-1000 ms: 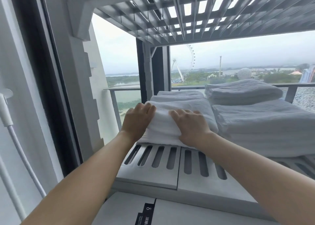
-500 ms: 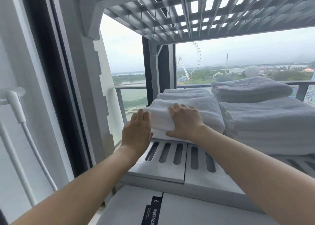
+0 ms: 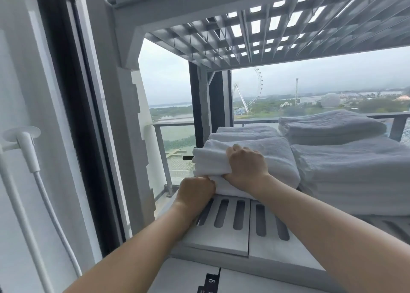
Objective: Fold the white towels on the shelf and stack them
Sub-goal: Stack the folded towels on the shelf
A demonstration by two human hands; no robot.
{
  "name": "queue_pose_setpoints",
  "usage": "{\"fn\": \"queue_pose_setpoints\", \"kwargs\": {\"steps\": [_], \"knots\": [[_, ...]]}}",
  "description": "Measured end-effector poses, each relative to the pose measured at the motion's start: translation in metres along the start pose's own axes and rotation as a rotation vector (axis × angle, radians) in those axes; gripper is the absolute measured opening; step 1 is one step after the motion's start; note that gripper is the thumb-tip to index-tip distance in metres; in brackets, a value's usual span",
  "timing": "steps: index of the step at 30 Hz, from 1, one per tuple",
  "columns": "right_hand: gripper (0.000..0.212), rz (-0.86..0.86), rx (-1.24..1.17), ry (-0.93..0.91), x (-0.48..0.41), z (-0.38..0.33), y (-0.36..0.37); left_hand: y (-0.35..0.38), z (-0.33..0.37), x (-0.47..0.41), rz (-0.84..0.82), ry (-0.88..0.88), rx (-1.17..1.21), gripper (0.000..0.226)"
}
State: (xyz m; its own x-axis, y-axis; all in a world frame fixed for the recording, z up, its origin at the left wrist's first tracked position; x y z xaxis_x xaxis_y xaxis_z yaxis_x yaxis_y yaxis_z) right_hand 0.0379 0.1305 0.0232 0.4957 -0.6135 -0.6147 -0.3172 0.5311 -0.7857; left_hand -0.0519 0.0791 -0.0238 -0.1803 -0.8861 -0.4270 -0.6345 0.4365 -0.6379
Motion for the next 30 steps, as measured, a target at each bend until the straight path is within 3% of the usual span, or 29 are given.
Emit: {"fn": "queue_pose_setpoints", "kwargs": {"steps": [2,4,6,8,10,15,17,20,22,25,28,30], "knots": [[0.048,0.008,0.034,0.014,0.001,-0.001,0.001,-0.006,0.000,-0.004,0.028,-0.026,-0.002,0.033],[0.041,0.032,0.076,0.023,0.001,-0.002,0.001,-0.006,-0.002,-0.003,0.088,-0.032,0.012,0.036],[0.035,0.069,0.084,0.067,-0.007,0.003,-0.008,-0.009,-0.002,0.000,0.076,-0.004,0.049,0.029],[0.038,0.126,0.072,0.136,-0.018,0.013,-0.024,-0.004,-0.003,0.006,0.067,0.001,0.112,0.007],[0.042,0.184,0.080,0.165,-0.021,0.018,-0.037,0.006,-0.002,0.010,0.061,-0.012,0.156,0.016],[0.053,0.049,0.131,-0.078,0.012,-0.018,-0.002,0.001,-0.006,0.019,0.074,-0.063,0.206,0.019],[0.054,0.049,0.105,-0.077,0.013,-0.017,-0.001,-0.013,-0.010,0.024,0.156,-0.049,0.229,0.014],[0.053,0.040,0.080,-0.116,0.009,-0.013,-0.009,-0.036,-0.020,0.029,0.408,-0.057,0.260,0.022],[0.057,-0.013,0.070,-0.225,0.012,-0.015,-0.008,-0.044,-0.026,0.020,0.475,-0.076,0.238,0.038],[0.077,-0.154,0.012,-0.341,0.020,-0.001,-0.010,-0.037,-0.023,-0.006,0.304,-0.004,0.170,0.071],[0.100,-0.256,-0.053,-0.305,0.033,0.041,-0.016,-0.022,-0.021,-0.021,0.184,0.027,0.178,0.061],[0.101,-0.296,-0.089,-0.262,0.044,0.066,-0.016,-0.016,-0.025,-0.026,0.175,0.007,0.264,0.058]]}}
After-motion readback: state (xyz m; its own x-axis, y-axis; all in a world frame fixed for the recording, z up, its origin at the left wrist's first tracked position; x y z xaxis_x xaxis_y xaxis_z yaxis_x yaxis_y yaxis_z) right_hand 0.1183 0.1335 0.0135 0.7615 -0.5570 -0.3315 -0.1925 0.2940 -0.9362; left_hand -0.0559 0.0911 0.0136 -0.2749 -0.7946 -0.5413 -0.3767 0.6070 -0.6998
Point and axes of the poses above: each hand's wrist, its own x-axis away from the middle knuckle, its own y-axis out of the palm, z = x × y, the point moved 6 cm from there along -x, towards the middle knuckle, and after that the axes turned 5 degrees about -x, right-handed, at the moved point
